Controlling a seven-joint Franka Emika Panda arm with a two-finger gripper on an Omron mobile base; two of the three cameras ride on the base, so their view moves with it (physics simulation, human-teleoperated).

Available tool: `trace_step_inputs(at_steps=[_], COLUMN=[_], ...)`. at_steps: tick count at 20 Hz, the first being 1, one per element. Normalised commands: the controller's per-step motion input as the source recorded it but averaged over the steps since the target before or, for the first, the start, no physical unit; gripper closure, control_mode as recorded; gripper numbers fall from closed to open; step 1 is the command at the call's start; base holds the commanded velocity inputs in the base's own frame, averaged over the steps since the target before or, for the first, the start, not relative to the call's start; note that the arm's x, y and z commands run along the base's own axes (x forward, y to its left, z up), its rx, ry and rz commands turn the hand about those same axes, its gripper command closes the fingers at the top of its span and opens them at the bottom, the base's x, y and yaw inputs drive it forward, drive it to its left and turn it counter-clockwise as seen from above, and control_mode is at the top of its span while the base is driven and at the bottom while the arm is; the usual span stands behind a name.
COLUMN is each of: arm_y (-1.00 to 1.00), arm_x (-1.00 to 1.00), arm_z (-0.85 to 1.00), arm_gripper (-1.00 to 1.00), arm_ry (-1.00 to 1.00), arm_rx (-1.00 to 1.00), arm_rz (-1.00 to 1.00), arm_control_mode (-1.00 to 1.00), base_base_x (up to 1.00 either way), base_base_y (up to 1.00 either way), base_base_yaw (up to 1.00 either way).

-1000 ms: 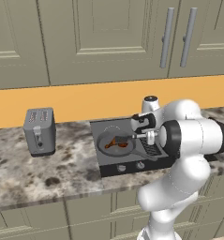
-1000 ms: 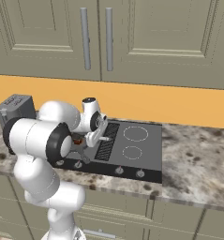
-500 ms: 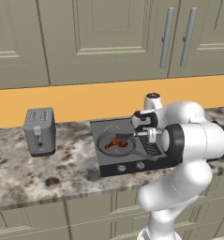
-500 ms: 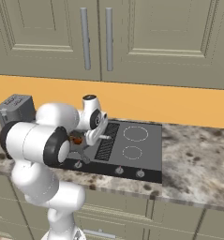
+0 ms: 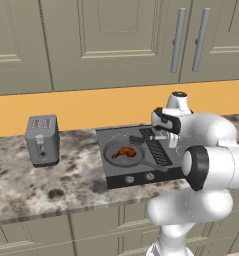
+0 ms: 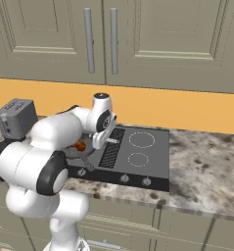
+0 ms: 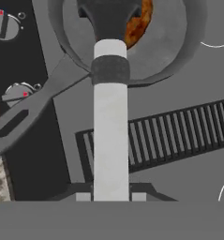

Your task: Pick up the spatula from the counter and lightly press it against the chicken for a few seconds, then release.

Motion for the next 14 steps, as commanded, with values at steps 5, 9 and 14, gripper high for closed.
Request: trace_step_inputs(at_steps=[5, 9, 14], arm_y=[-0.15, -0.06, -0.17], arm_x=[-0.43, -0.65, -0.54], arm_z=[0.32, 0.17, 0.41], arm_gripper=[1.0, 1.0, 1.0], arm_ry=[-0.01, -0.01, -0.05], arm_rx=[0.08, 0.09, 0.09], arm_rz=[0.0, 0.0, 0.0], arm_control_mode=[-1.0, -1.0, -1.0], base_base_x=[0.0, 0.0, 0.0], base_base_y=[0.0, 0.0, 0.0], base_base_yaw=[0.0, 0.0, 0.0])
